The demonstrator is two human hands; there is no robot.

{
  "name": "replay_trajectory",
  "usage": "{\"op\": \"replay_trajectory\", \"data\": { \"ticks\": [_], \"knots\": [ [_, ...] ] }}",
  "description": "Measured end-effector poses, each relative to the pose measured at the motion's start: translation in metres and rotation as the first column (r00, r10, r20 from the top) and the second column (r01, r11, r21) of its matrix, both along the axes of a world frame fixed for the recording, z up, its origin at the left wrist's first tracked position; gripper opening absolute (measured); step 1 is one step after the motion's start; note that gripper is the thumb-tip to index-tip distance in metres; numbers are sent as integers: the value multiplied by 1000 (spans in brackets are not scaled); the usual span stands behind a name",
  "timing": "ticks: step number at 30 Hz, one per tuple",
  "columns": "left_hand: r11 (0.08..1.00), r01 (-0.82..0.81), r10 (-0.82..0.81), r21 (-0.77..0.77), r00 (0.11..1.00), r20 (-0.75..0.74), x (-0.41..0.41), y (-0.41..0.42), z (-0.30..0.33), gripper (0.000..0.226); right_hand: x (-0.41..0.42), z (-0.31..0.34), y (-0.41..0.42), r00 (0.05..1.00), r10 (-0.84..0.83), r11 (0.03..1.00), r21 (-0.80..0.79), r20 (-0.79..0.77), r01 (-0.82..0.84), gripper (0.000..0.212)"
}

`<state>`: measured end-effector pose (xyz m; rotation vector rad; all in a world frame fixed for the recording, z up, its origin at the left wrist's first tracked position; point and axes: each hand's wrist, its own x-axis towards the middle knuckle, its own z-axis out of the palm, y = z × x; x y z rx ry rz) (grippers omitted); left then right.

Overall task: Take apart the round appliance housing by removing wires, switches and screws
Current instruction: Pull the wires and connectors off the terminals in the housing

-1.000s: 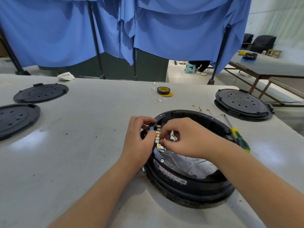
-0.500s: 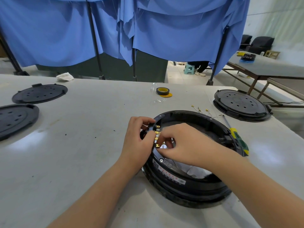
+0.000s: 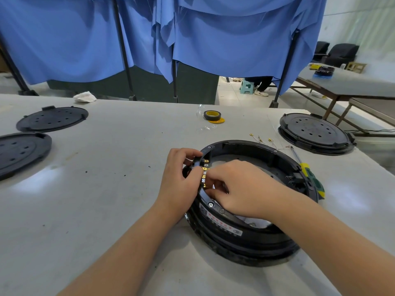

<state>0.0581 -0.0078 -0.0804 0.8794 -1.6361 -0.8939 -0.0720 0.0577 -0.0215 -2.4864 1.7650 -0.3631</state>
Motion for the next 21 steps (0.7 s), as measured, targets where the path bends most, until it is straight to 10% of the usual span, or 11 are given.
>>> {"op": "replay_trajectory", "data": {
  "ticks": [21],
  "knots": [
    [1000, 3, -2, -4, 1000, 16, 1, 1, 2, 28, -1, -2, -2, 1000, 6, 1000, -11, -7, -6, 11]
  ]
}}
